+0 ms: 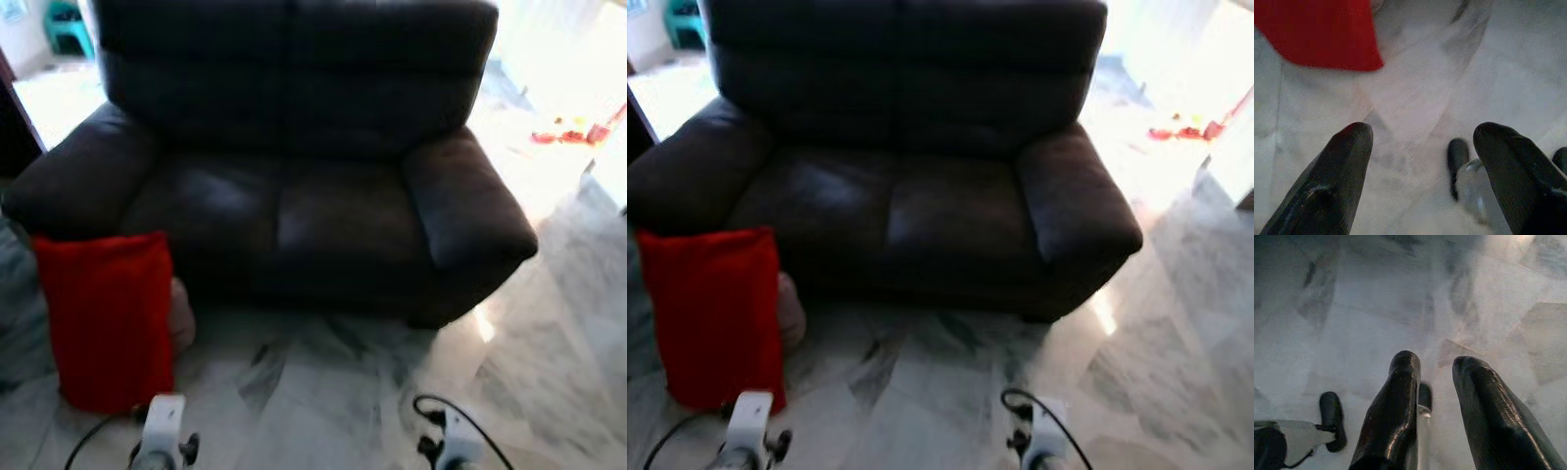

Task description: Move the pillow to the sofa from floor

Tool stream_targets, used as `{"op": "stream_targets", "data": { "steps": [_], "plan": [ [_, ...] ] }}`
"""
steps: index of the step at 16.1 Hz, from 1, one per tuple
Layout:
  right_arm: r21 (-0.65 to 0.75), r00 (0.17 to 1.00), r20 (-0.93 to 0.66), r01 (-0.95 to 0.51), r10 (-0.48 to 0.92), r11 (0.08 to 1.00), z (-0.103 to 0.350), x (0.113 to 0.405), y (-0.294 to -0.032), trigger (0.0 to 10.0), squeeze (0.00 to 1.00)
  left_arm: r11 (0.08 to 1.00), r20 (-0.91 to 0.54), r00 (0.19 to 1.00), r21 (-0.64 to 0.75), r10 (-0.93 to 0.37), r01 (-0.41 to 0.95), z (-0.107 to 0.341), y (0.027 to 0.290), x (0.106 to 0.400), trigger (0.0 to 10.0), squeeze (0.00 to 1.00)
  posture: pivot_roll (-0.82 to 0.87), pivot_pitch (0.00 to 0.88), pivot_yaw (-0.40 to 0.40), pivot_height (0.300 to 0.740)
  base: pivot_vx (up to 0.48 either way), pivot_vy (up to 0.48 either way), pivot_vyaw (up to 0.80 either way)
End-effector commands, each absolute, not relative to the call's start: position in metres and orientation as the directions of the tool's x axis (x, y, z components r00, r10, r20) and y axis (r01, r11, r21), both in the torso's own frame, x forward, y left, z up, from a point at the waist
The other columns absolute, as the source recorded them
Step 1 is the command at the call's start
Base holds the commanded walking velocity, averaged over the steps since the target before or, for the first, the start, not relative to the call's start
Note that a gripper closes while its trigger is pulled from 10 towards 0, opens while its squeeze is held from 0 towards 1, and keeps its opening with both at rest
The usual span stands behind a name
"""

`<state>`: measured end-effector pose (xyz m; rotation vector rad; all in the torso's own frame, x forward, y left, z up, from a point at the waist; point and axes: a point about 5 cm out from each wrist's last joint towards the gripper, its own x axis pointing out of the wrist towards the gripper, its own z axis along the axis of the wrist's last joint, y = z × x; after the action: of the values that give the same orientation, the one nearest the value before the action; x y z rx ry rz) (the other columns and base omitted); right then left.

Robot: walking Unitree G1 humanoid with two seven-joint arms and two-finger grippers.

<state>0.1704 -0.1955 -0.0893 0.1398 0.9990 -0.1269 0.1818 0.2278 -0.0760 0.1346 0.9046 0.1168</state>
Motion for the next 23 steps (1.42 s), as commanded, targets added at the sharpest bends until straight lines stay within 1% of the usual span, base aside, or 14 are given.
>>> {"op": "stream_targets", "data": {
  "steps": [1,3,4,6,8,12,17,23],
  "plan": [
    [0.007,0.524,-0.847,0.17,-0.085,0.985,-0.088,0.168,-0.209,10.0,0.0,0.988,-0.782,0.606,0.15,0.147,-0.045,-0.078,0.22,0.182,10.0,0.0,0.09,0.0,-0.052,0.74,0.0,0.398,0.0],
    [0.0,0.525,-0.846,0.162,-0.086,0.987,-0.087,0.169,-0.212,10.0,0.0,0.988,-0.786,0.601,0.149,0.144,-0.042,-0.08,0.219,0.179,10.0,0.0,0.1,0.0,-0.071,0.74,0.0,0.396,0.0],
    [0.013,0.526,-0.849,0.132,-0.059,0.991,-0.087,0.17,-0.211,10.0,0.0,0.987,-0.784,0.601,0.148,0.156,-0.063,-0.08,0.222,0.177,10.0,0.0,0.11,0.0,-0.079,0.74,0.0,0.398,0.0],
    [0.012,0.524,-0.85,0.131,-0.059,0.991,-0.087,0.17,-0.211,10.0,0.0,0.986,-0.781,0.602,0.151,0.166,-0.076,-0.08,0.224,0.176,10.0,0.0,0.12,0.0,-0.084,0.74,0.0,0.398,0.0],
    [0.013,0.525,-0.849,0.123,-0.054,0.992,-0.087,0.171,-0.211,10.0,0.0,0.985,-0.78,0.603,0.149,0.17,-0.086,-0.08,0.225,0.175,10.0,0.0,0.12,0.0,-0.081,0.74,0.0,0.394,0.0],
    [0.018,0.519,-0.853,0.137,-0.057,0.99,-0.088,0.168,-0.211,10.0,0.0,0.987,-0.786,0.598,0.15,0.155,-0.06,-0.082,0.222,0.172,10.0,0.0,0.09,0.0,-0.069,0.74,0.0,0.398,0.0],
    [0.022,0.518,-0.853,0.145,-0.057,0.989,-0.089,0.166,-0.211,10.0,0.0,0.988,-0.782,0.607,0.145,0.146,-0.05,-0.08,0.22,0.176,10.0,0.0,0.08,0.021,-0.071,0.74,0.0,0.397,0.0],
    [0.02,0.507,-0.861,0.129,-0.049,0.991,-0.089,0.166,-0.211,10.0,0.0,0.987,-0.791,0.593,0.151,0.153,-0.053,-0.082,0.225,0.169,10.0,0.0,0.07,0.035,-0.062,0.74,0.0,0.398,0.0]
  ]
}}
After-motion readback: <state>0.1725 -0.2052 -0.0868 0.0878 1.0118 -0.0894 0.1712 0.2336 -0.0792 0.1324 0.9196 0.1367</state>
